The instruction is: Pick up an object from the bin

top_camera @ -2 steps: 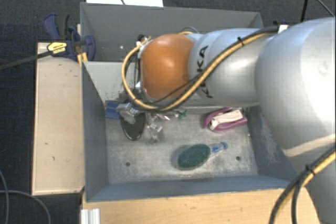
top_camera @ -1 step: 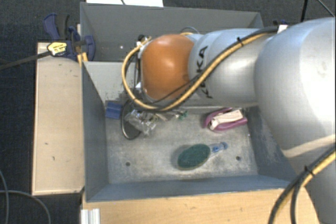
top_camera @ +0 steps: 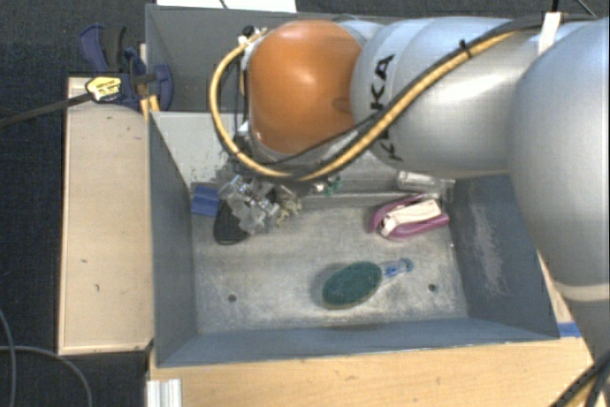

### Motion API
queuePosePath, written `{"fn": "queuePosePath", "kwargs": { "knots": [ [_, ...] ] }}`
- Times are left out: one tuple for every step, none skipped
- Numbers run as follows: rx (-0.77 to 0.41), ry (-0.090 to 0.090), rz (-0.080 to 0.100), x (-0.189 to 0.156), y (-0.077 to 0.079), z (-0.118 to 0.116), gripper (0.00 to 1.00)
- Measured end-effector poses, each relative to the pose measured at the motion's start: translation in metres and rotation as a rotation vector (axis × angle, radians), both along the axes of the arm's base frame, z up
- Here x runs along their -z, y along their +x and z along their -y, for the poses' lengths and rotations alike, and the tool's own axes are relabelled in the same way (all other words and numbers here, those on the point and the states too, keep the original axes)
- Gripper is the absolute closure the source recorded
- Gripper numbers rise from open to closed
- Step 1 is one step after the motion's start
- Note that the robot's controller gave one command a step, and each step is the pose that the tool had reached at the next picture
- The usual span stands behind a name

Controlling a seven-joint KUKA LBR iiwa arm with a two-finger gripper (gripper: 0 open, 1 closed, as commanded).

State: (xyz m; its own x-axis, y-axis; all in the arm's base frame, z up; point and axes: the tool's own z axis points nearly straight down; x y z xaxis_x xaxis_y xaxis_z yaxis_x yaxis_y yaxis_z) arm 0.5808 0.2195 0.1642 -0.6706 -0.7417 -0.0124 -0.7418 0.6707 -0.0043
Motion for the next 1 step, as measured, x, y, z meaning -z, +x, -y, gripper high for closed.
{"fn": "queuePosePath", "kwargs": {
  "knots": [
    [0.005,-0.004,-0.009,0.0054,-0.0016,0.0022,0.00]
  ]
}}
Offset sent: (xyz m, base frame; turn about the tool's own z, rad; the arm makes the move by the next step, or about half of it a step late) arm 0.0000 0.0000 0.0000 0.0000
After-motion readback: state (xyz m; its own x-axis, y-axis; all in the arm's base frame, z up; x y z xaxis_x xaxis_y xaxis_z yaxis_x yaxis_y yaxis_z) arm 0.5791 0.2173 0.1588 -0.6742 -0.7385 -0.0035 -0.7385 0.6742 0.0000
